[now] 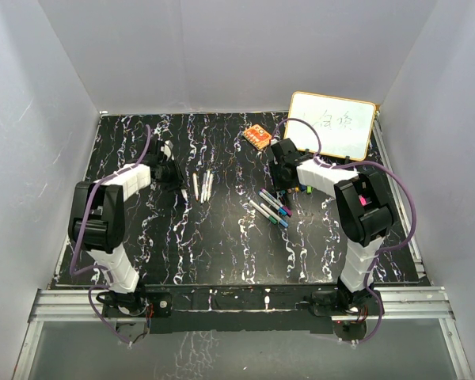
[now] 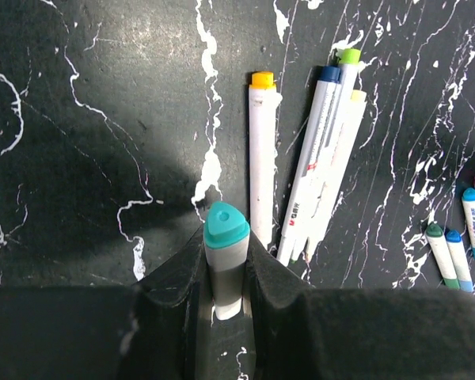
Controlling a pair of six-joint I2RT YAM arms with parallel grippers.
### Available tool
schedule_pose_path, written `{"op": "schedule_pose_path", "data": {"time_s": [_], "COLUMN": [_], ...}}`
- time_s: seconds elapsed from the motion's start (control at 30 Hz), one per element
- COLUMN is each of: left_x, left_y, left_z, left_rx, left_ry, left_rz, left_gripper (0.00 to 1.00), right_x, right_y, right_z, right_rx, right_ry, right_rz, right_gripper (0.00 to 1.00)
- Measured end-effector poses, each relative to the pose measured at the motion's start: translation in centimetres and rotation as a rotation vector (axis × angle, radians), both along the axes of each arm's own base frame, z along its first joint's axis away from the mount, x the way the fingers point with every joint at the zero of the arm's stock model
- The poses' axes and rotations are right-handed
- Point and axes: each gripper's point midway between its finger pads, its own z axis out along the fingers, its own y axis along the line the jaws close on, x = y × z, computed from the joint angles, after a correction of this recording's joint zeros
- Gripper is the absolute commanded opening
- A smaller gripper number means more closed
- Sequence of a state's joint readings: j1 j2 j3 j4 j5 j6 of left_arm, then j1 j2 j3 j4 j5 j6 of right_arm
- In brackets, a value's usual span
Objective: Open the pen caps
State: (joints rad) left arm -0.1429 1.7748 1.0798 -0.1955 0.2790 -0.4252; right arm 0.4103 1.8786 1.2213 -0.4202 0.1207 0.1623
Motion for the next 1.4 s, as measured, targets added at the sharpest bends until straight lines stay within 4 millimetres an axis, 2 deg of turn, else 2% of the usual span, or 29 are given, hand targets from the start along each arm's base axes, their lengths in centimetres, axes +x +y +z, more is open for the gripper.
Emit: {"op": "schedule_pose_path", "data": {"time_s": [0.2,0.3,0.4,0.53,0.6,0.7,0.9,1.03,1.17,1.3,1.37,1.4], "left_x": [0.5,0.9,1.3,1.5,1.4,1.4,1.7,1.7,1.7,1.9,2.1,2.0], "left_y": [-0.1,-0.1,-0.2,-0.2,-0.3,-0.5,-0.7,-0.8,-0.6,0.0,0.6,0.8], "left_z": [-1.0,-1.2,-1.3,-1.7,-2.0,-2.1,-1.9,-1.9,-1.6,0.8,3.2,4.3], "left_rx": [0.005,0.006,0.005,0.003,0.001,-0.008,-0.022,-0.025,-0.018,0.008,0.025,0.028], "left_ry": [0.018,0.018,0.016,0.022,0.030,0.031,0.020,0.020,0.017,-0.036,-0.099,-0.129], "left_rz": [-0.004,-0.005,-0.006,-0.007,-0.009,-0.014,-0.018,-0.018,-0.009,0.016,0.043,0.051], "left_gripper": [0.10,0.13,0.16,0.18,0.20,0.24,0.27,0.27,0.29,0.35,0.45,0.54], "right_x": [0.1,0.2,0.5,0.8,0.6,-0.3,-3.2,-5.7,-8.1,-9.6,-10.2,-10.5], "right_y": [0.0,0.2,0.6,1.2,1.5,1.9,4.2,6.4,7.8,8.4,8.2,8.1], "right_z": [0.1,1.2,3.8,8.8,10.6,12.0,11.4,9.9,8.2,6.9,6.1,5.8], "right_rx": [0.002,0.018,0.053,0.126,0.160,0.191,0.211,0.202,0.175,0.151,0.139,0.133], "right_ry": [-0.005,-0.027,-0.084,-0.206,-0.250,-0.283,-0.264,-0.224,-0.186,-0.161,-0.144,-0.137], "right_rz": [0.001,0.004,0.012,0.031,0.044,0.067,0.149,0.226,0.288,0.322,0.326,0.326], "right_gripper": [0.33,0.36,0.36,0.37,0.38,0.39,0.40,0.40,0.39,0.39,0.40,0.40]}}
